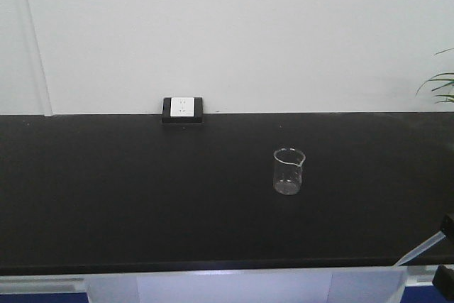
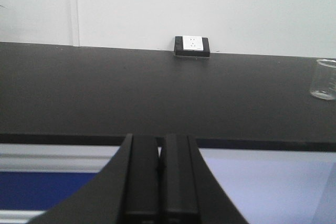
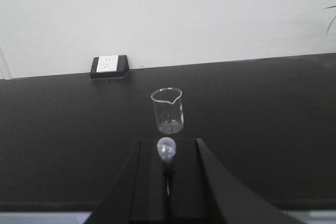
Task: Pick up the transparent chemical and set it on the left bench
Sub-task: 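Hold the pipette in the right gripper while the base drives to the other bench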
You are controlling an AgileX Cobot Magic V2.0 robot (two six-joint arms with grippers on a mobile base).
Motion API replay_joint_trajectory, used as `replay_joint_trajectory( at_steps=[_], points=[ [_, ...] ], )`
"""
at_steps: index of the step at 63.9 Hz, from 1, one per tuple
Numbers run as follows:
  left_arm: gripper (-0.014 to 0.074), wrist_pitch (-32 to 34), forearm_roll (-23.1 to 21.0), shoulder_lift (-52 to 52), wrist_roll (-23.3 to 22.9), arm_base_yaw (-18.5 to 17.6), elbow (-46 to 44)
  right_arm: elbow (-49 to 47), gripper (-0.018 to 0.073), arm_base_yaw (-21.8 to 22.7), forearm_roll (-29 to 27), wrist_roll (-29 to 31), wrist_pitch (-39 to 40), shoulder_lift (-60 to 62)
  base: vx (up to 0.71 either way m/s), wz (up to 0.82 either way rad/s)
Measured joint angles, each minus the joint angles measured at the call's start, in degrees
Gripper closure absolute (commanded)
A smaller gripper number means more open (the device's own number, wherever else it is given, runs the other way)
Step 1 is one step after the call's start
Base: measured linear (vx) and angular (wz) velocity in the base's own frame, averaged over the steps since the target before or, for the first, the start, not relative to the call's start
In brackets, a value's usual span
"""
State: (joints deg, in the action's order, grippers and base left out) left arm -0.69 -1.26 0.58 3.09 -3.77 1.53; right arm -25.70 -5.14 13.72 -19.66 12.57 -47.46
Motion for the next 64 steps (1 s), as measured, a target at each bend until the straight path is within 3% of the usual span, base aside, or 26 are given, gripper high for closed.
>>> replay_joint_trajectory(
  at_steps=[64],
  points=[
    [0.0600,0.00,0.00,0.00,0.00,0.00,0.00,0.00,0.0567,0.00,0.00,0.00,0.00,0.00,-0.39,0.07]
  ],
)
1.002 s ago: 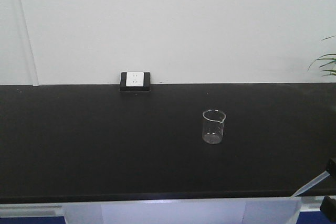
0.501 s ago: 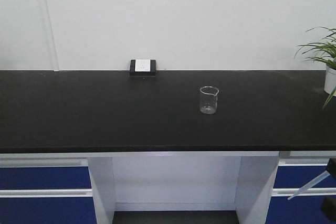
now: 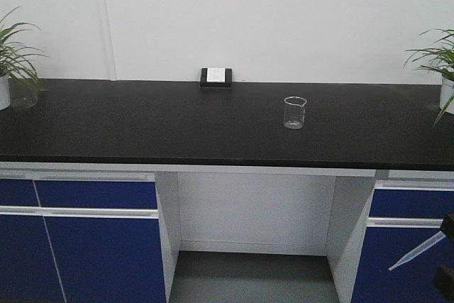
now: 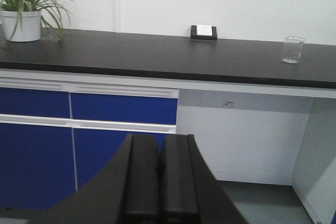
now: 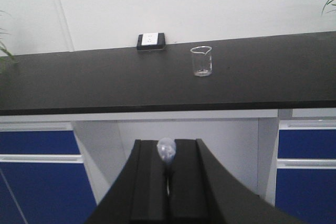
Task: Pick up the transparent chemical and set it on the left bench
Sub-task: 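Hold the pipette in the right gripper while the base drives to the other bench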
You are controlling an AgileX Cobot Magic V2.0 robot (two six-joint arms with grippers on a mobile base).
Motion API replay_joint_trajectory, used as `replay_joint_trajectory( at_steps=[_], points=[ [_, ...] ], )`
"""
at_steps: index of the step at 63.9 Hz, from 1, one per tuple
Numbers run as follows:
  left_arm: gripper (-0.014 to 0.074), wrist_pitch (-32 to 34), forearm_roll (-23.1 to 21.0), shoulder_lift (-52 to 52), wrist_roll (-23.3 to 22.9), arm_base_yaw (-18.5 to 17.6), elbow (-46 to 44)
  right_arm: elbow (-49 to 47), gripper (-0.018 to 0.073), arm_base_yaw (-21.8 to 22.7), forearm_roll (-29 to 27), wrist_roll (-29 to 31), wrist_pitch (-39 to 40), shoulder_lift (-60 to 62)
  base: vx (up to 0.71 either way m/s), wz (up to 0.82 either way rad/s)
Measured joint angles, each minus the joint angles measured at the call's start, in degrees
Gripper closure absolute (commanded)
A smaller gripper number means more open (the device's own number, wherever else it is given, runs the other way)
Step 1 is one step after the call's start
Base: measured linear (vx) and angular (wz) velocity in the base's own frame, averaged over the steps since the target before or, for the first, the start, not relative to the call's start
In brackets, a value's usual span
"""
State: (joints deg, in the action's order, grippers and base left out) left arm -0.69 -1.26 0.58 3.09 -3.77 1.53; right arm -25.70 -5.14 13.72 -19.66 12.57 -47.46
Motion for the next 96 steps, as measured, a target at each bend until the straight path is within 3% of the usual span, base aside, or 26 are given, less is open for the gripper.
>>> replay_joint_trajectory(
  at_steps=[46,96],
  points=[
    [0.0600,0.00,0.00,0.00,0.00,0.00,0.00,0.00,0.0567,0.00,0.00,0.00,0.00,0.00,-0.32,0.19],
    [0.0600,0.00,0.00,0.00,0.00,0.00,0.00,0.00,0.0567,0.00,0.00,0.00,-0.01,0.00,-0.12,0.71]
  ],
)
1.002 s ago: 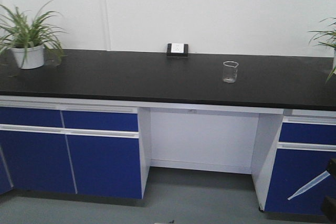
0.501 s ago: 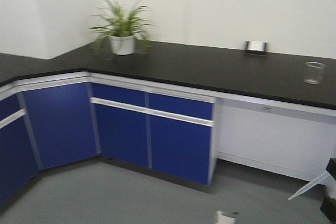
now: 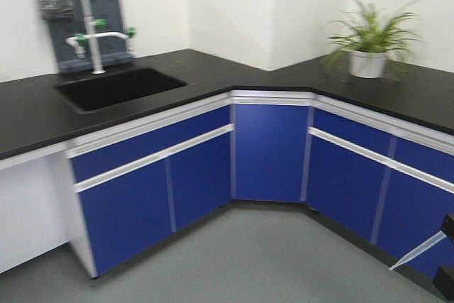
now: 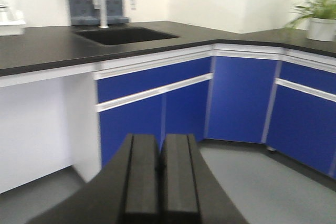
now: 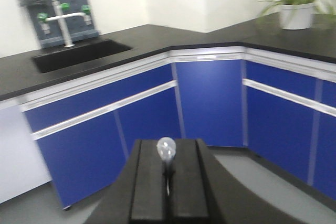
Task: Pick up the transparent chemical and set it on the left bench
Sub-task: 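Hold the pipette in the right gripper while the base drives to the other bench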
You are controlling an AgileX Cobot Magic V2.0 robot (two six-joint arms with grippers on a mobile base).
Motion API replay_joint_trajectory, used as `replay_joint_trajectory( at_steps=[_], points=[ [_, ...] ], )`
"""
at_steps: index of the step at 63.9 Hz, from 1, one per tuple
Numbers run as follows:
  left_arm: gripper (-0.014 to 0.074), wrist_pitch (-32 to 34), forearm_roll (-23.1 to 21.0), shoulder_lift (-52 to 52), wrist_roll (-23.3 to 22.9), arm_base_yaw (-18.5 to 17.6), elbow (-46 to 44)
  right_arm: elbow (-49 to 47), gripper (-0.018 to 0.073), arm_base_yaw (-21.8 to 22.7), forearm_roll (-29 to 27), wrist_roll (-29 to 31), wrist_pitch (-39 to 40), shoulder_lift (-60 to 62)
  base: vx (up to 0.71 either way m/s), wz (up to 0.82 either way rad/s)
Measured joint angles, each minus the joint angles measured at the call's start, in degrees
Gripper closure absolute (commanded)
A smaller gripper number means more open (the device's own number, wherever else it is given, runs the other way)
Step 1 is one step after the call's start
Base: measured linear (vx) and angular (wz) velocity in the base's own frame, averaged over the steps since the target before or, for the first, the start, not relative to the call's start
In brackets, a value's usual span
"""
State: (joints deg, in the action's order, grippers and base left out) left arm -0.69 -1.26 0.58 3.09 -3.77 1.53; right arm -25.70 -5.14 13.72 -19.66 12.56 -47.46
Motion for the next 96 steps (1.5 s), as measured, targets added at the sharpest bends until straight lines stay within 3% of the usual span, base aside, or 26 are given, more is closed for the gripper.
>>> replay_joint_trajectory(
  at_steps=[48,96],
  points=[
    [0.0600,0.00,0.00,0.00,0.00,0.00,0.00,0.00,0.0567,0.00,0.00,0.00,0.00,0.00,0.19,0.60],
    [0.0600,0.00,0.00,0.00,0.00,0.00,0.00,0.00,0.0567,0.00,0.00,0.00,0.00,0.00,0.43,0.19]
  ],
)
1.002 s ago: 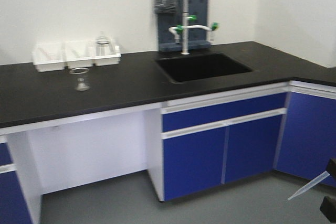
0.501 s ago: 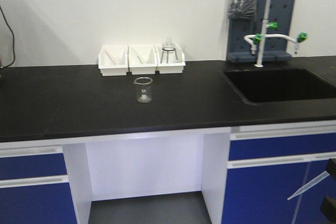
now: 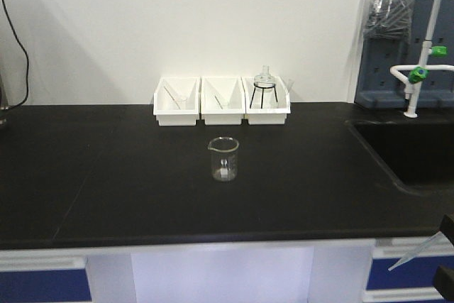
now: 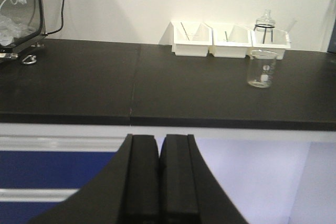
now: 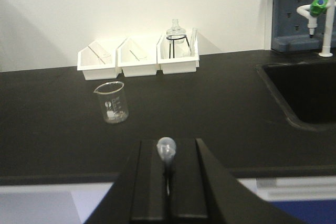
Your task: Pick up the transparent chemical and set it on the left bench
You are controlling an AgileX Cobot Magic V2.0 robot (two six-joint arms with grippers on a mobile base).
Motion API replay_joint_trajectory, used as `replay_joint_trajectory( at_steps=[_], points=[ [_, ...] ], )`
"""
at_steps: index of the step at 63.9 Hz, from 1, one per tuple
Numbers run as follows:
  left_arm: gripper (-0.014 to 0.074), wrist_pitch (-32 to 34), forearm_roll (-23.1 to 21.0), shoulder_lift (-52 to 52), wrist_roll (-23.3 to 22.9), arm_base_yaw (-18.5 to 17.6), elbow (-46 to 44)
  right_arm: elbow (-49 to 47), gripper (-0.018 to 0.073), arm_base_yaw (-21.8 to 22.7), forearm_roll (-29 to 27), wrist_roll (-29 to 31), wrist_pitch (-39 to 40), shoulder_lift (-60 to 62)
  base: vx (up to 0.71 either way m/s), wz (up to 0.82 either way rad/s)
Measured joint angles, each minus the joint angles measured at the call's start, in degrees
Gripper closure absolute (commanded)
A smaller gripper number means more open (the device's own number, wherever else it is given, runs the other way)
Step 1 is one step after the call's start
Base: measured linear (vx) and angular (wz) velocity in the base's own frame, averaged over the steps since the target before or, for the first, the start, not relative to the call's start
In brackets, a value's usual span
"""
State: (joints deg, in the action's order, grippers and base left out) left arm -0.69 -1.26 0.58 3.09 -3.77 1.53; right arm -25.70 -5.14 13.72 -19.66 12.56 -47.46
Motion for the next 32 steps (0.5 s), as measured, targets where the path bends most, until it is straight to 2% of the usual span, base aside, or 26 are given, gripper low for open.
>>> replay_joint_trajectory(
  at_steps=[32],
  points=[
    [0.0600,0.00,0.00,0.00,0.00,0.00,0.00,0.00,0.0567,0.00,0.00,0.00,0.00,0.00,0.44,0.01]
  ],
)
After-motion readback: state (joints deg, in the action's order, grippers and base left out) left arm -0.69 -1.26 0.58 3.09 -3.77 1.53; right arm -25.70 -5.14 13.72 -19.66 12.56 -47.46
